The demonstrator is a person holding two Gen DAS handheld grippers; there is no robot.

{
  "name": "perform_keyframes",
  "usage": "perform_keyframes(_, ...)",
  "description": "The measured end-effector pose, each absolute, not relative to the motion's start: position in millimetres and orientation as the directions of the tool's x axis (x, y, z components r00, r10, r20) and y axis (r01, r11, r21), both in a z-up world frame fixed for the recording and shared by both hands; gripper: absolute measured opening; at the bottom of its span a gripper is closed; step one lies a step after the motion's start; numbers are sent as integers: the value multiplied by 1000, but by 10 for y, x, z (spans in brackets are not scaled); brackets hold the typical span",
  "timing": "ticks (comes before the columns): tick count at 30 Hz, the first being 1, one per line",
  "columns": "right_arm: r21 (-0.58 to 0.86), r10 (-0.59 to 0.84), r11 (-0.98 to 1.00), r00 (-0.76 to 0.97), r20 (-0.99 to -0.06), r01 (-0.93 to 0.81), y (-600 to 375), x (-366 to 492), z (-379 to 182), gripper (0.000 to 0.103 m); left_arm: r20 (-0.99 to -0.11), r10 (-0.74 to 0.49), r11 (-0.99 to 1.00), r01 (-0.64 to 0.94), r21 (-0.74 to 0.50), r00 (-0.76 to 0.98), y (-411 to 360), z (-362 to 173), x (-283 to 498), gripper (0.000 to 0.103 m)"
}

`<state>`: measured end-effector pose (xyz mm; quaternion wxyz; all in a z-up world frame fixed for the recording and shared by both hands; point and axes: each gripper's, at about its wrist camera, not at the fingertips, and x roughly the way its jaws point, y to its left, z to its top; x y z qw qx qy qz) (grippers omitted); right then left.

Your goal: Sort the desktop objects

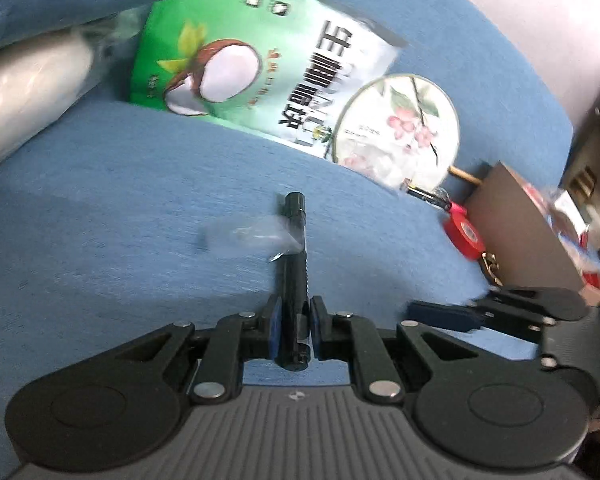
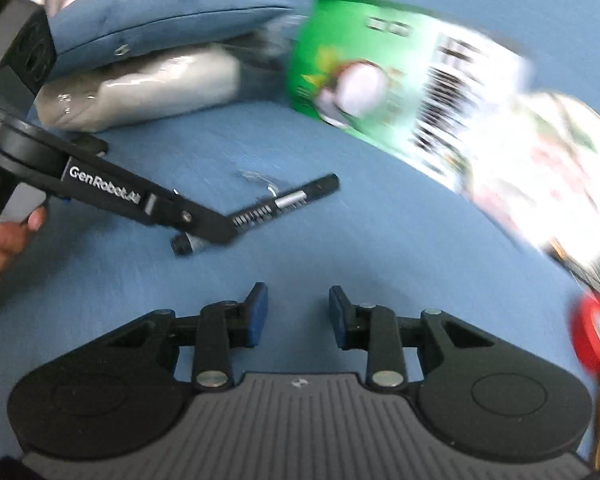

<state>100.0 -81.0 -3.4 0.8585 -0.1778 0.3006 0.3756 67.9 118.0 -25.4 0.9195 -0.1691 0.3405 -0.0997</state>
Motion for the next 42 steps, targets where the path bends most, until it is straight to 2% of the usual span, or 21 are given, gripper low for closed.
perform_keyframes(5, -73, 539, 688, 576, -615, -722, -944, 917, -115, 44, -580, -265, 928, 41, -369, 770, 1160, -273, 675, 18)
perform_keyframes(8, -114, 523, 697, 610, -595, -708, -846, 968, -57, 44, -576, -280, 922, 47, -385, 768, 1210, -268, 697, 24)
perform_keyframes(14, -77, 591, 672, 596, -544, -737, -547, 1208, 266, 46, -592, -347, 920, 143, -364, 727, 1151, -214, 702, 20)
perform_keyframes(15, -73, 615, 632, 557, -558, -772, -433, 1245, 298, 51, -594, -356, 920, 159, -359, 721, 1136, -211, 697, 20)
perform_keyframes(18, -70, 642, 509, 432, -633, -858, -65, 1338, 258, 51, -599, -381, 916, 202, -345, 704, 1088, -199, 677, 19)
perform_keyframes(22, -116, 602, 463, 407, -686, -879, 255, 1486, 52, 52, -604, -384, 911, 178, -372, 698, 1124, -219, 684, 20)
perform_keyframes(25, -53, 614, 468, 367, -699, -882, 274, 1648, -35, 62, -591, -412, 874, 117, -472, 694, 1259, -238, 735, 20)
perform_keyframes(27, -48, 608, 506, 396, -689, -861, 249, 1732, -84, 77, -588, -422, 860, 98, -501, 690, 1288, -240, 754, 20)
perform_keyframes(29, -31, 610, 523, 400, -684, -852, 247, 1746, -132, 78, -589, -417, 865, 102, -492, 693, 1267, -233, 753, 20)
perform_keyframes(31, -23, 616, 530, 403, -677, -848, 243, 1750, -158, 74, -591, -410, 873, 112, -474, 695, 1244, -226, 746, 20)
perform_keyframes(33, -30, 627, 511, 397, -670, -859, 223, 1701, -147, 52, -593, -405, 878, 116, -464, 696, 1237, -226, 745, 20)
perform_keyframes(34, -44, 626, 504, 399, -670, -863, 218, 1671, -135, 46, -593, -404, 879, 116, -462, 696, 1239, -231, 744, 18)
perform_keyframes(35, -60, 621, 499, 405, -671, -865, 236, 1647, -124, 35, -594, -403, 880, 118, -460, 697, 1239, -232, 742, 16)
perform_keyframes(42, -87, 602, 548, 465, -649, -832, 133, 1583, -89, 0, -590, -399, 887, 131, -443, 702, 1273, -240, 738, 15)
